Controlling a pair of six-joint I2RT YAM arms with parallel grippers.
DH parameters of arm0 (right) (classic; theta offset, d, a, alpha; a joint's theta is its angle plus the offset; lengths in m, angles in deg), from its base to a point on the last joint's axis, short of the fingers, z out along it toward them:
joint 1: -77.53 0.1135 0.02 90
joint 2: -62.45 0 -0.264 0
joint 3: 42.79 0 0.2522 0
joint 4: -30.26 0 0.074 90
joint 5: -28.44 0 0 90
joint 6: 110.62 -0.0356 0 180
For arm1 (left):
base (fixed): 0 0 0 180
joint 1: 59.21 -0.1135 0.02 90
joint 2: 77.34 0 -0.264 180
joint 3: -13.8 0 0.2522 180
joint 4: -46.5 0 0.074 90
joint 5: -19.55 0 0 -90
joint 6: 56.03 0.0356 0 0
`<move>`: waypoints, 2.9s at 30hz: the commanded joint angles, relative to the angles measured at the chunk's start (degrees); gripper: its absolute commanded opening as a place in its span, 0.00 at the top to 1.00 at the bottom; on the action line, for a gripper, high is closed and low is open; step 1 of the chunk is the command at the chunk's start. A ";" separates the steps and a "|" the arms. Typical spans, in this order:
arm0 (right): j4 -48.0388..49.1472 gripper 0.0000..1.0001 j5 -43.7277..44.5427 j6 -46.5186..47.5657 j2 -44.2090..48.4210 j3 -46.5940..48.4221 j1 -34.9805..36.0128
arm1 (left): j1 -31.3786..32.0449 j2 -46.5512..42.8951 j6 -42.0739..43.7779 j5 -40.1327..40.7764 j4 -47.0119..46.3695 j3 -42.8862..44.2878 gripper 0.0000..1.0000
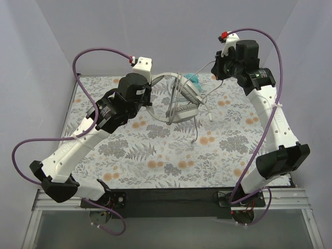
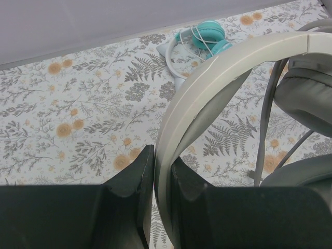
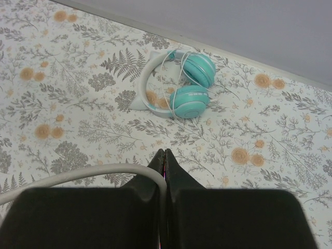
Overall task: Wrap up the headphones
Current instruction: Wrap the headphone cable with the right arm
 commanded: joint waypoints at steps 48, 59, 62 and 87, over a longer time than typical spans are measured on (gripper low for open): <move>9.43 0.99 -6.05 4.21 -7.85 2.36 4.36 | 0.28 -0.90 -5.30 -15.51 -1.73 3.49 1.00; 11.55 0.99 -6.05 2.19 -9.34 4.11 4.36 | 0.28 0.42 -5.57 -17.80 -2.08 2.44 1.00; 12.78 0.99 -6.49 1.58 -9.87 3.32 4.35 | 0.28 0.77 -5.57 -18.76 -2.08 2.70 1.00; 73.23 0.92 -36.80 -22.21 -1.78 -39.20 3.74 | 0.28 -0.46 -11.89 -19.47 -3.84 11.84 1.00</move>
